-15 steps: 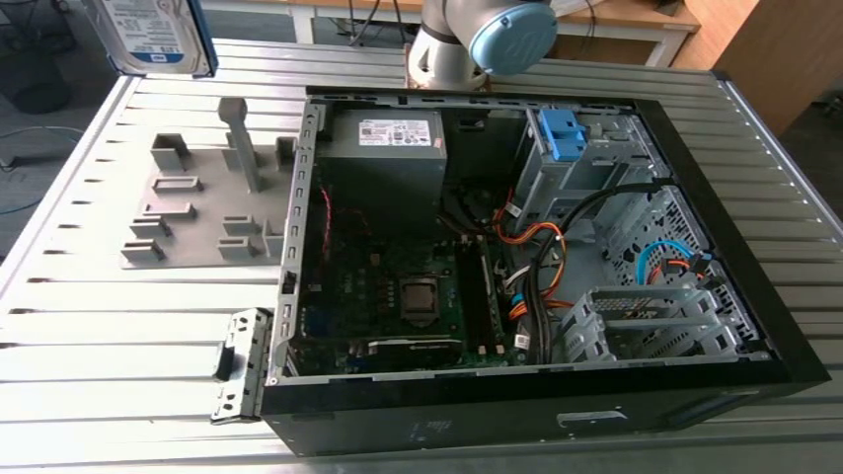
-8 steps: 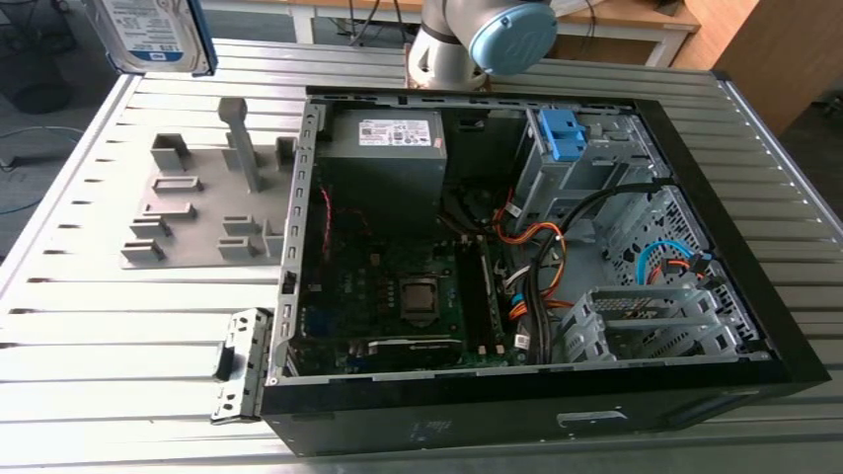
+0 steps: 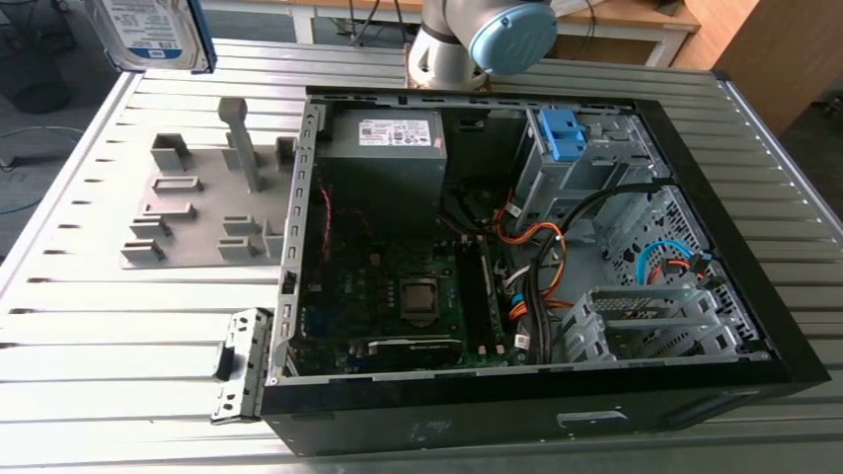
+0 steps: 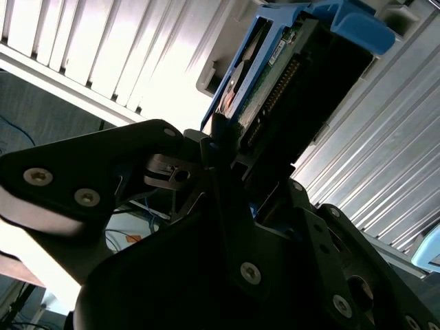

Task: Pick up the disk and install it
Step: 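Pick up the disk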

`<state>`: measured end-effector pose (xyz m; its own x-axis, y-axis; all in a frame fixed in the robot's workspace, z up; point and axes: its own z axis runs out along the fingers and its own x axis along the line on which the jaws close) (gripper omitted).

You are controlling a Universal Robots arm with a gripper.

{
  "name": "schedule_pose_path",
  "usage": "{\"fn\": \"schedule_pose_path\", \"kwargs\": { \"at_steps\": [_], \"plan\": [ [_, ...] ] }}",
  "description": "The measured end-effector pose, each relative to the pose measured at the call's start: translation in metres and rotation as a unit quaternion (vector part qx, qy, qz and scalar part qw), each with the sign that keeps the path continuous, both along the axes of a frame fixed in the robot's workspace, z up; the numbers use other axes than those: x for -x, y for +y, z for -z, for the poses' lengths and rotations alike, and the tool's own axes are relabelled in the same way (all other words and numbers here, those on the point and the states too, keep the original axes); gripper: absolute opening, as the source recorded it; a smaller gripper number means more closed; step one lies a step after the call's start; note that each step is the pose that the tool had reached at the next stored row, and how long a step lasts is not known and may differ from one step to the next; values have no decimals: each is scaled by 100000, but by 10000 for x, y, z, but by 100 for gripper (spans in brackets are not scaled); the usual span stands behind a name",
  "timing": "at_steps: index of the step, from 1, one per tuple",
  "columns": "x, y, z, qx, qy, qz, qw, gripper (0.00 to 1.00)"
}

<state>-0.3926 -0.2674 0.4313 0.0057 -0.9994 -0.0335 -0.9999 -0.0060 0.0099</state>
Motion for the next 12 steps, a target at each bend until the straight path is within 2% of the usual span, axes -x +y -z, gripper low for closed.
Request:
{"fn": "schedule_pose_path", "kwargs": {
  "at_steps": [12],
  "plan": [
    [0, 0, -46, 35, -2, 2, 100000, 36]
  ]
}}
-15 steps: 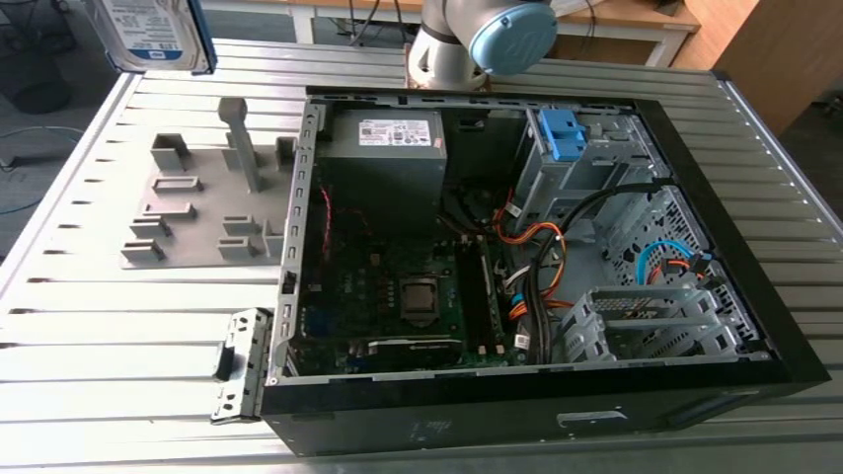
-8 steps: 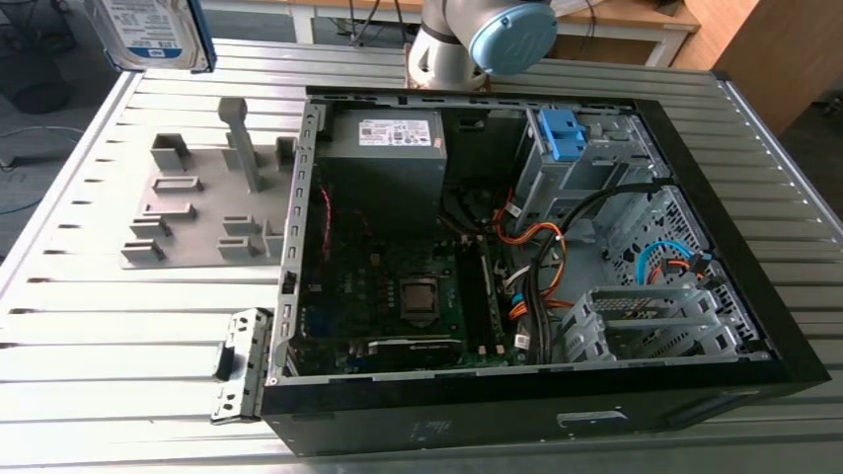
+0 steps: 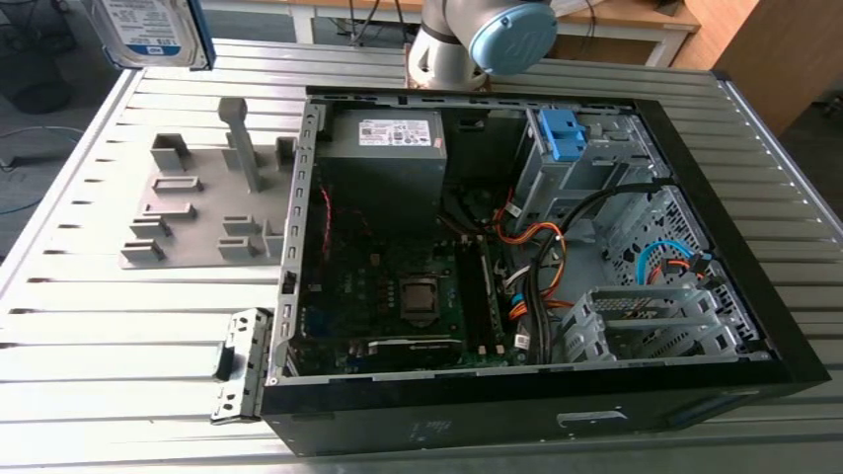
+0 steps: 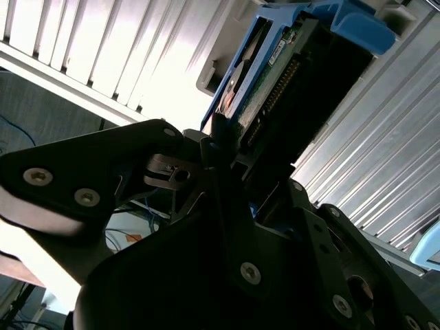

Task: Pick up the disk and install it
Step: 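Pick up the disk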

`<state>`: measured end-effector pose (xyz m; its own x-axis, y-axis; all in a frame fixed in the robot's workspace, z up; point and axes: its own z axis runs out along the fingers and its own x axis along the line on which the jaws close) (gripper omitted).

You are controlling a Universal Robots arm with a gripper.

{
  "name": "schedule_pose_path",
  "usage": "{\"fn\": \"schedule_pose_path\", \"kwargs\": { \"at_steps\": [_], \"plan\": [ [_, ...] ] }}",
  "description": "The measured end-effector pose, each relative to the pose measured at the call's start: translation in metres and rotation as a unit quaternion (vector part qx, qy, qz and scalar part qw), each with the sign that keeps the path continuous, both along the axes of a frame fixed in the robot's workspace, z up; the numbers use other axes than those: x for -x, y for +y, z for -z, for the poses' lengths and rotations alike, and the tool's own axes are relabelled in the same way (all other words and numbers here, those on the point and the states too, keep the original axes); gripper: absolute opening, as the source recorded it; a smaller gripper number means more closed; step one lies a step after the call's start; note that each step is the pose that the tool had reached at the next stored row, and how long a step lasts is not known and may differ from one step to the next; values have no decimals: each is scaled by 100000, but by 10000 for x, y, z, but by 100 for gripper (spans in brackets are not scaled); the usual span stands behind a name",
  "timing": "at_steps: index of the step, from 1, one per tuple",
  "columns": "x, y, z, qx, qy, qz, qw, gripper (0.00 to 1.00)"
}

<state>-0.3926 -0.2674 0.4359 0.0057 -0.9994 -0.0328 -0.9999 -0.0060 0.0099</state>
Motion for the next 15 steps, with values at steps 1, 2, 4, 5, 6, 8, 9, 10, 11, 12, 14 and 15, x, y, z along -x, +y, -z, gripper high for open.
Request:
{"fn": "schedule_pose_path", "kwargs": {
  "at_steps": [1, 2, 4, 5, 6, 8, 9, 10, 11, 12, 14, 15],
  "plan": [
    [0, 0, -5, -2, -1, 0, 100000, 36],
    [0, 0, -11, 2, 0, 0, 100000, 36],
    [0, 0, -23, 2, -1, -1, 100000, 36],
    [0, 0, -28, 2, -3, -1, 100000, 36],
    [0, 0, -35, 4, -2, 1, 100000, 36],
    [0, 0, -48, 5, -2, 0, 100000, 36],
    [0, 0, -55, 5, -2, -1, 100000, 36],
    [0, 0, -62, 6, 1, 0, 100000, 36],
    [0, 0, -71, 6, 0, -1, 100000, 36],
    [0, 0, -81, 8, 1, -1, 100000, 36],
    [0, 0, -100, 8, 0, -1, 100000, 36],
    [0, 0, -107, 6, -1, 0, 100000, 36]
  ]
}}
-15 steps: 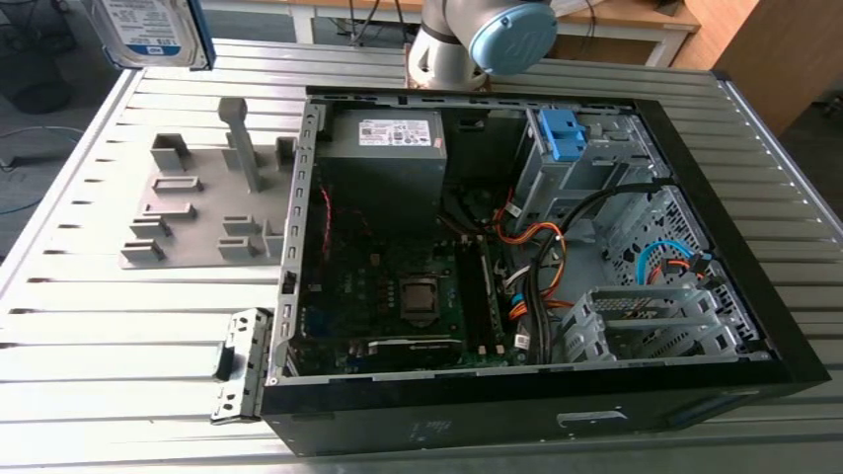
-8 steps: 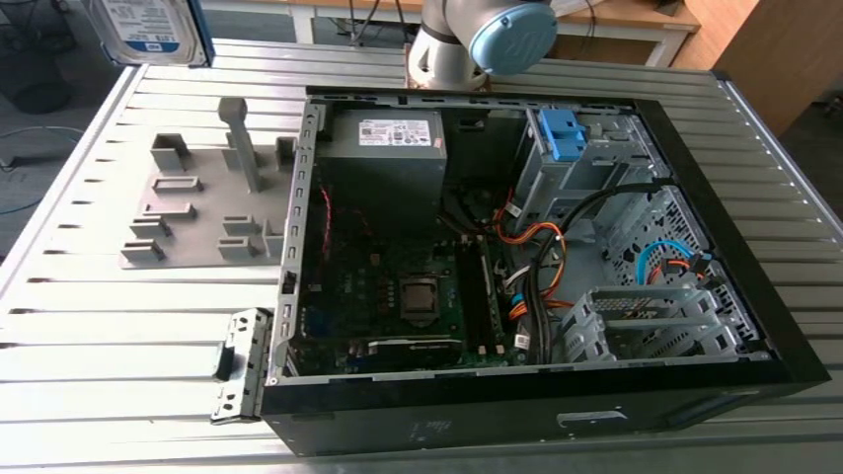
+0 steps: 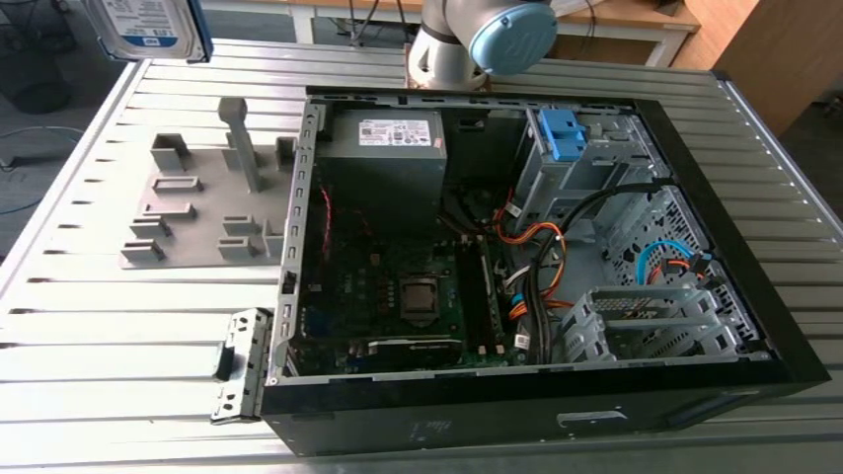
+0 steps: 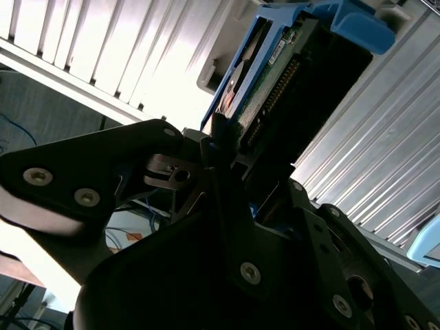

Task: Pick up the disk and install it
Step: 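Pick up the disk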

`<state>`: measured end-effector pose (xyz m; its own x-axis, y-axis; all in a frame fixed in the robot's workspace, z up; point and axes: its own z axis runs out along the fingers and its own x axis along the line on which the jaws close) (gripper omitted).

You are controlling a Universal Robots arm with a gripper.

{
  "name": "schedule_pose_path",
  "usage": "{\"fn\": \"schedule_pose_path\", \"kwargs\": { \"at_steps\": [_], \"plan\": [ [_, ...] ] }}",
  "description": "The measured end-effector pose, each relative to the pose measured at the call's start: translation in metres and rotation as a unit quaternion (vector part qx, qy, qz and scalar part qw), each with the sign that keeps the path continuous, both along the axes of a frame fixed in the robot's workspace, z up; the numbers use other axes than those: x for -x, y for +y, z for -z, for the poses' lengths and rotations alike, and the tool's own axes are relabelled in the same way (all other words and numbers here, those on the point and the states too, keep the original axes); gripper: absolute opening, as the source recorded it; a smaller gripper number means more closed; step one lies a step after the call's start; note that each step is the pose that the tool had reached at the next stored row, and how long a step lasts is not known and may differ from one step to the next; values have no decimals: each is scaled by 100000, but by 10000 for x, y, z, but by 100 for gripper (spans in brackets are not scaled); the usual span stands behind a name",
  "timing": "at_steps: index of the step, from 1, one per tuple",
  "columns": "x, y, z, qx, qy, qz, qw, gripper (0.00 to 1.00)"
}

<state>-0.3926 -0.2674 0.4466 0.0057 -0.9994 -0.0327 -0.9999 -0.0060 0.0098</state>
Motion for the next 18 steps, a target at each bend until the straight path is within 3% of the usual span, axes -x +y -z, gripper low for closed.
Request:
{"fn": "schedule_pose_path", "kwargs": {
  "at_steps": [18],
  "plan": [
    [0, 0, -187, -2, -2, -2, 100000, 36]
  ]
}}
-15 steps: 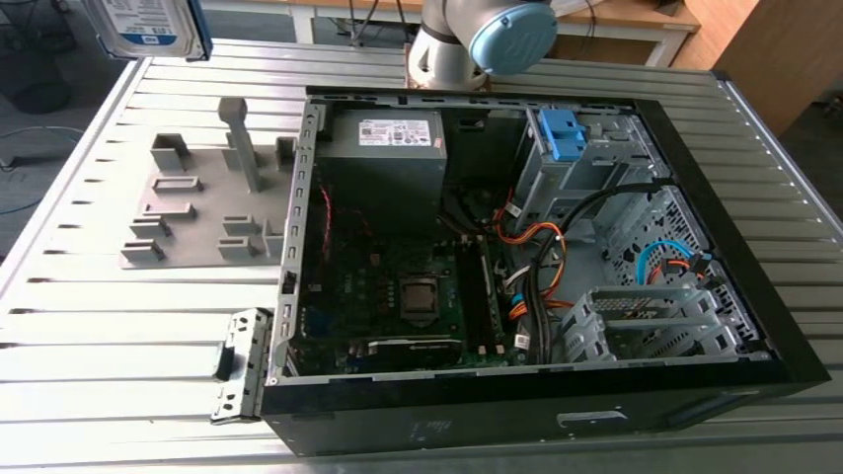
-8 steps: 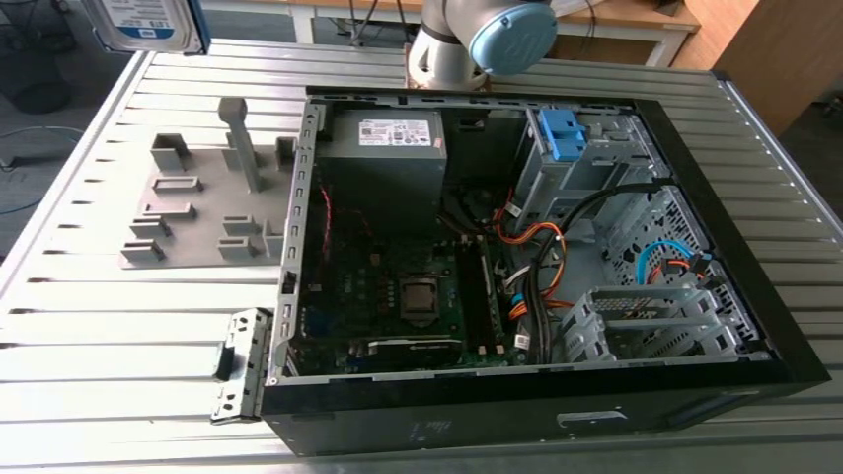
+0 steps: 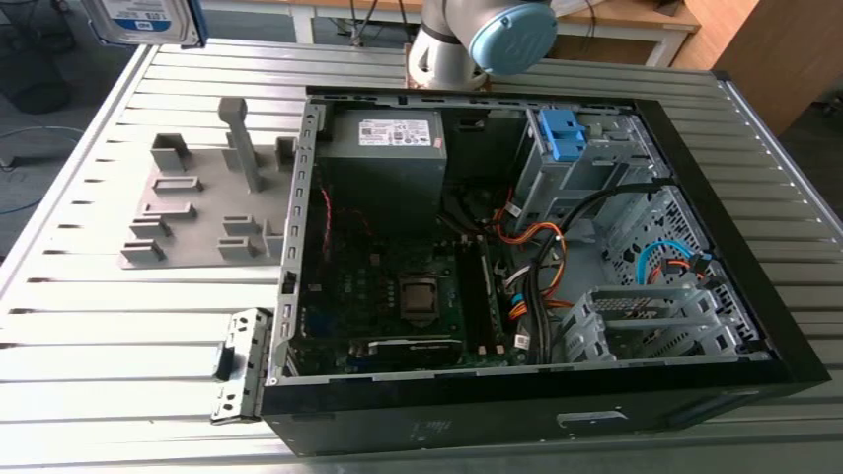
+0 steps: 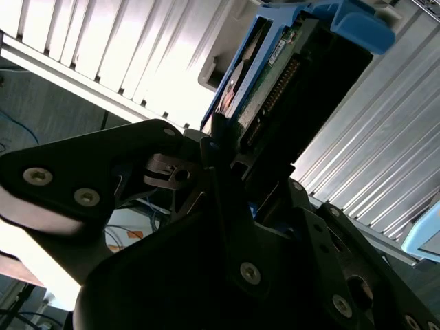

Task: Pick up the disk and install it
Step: 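Pick up the disk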

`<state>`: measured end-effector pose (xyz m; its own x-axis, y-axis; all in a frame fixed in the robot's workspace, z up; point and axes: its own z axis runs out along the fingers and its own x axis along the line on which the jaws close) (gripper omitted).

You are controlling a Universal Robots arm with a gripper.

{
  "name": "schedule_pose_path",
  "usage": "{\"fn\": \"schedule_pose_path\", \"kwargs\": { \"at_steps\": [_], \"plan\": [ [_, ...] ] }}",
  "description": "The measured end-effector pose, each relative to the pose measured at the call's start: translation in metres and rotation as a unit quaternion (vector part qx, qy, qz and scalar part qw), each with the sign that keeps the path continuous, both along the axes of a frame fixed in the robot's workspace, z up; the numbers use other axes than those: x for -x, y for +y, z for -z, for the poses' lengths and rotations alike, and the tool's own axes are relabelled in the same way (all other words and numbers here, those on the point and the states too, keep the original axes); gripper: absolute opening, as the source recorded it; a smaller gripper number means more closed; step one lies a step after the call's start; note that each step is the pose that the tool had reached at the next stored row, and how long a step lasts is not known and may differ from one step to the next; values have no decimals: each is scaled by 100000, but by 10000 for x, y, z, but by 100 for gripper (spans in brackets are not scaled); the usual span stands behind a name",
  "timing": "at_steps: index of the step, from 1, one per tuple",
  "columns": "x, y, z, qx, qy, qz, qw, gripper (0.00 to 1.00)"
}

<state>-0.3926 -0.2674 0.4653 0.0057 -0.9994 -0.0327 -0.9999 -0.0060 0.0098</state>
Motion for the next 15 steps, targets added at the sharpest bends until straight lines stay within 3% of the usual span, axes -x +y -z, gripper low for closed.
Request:
{"fn": "schedule_pose_path", "kwargs": {
  "at_steps": [15],
  "plan": [
    [-7, -16, -29, 3, 5, -1, 100000, 36]
  ]
}}
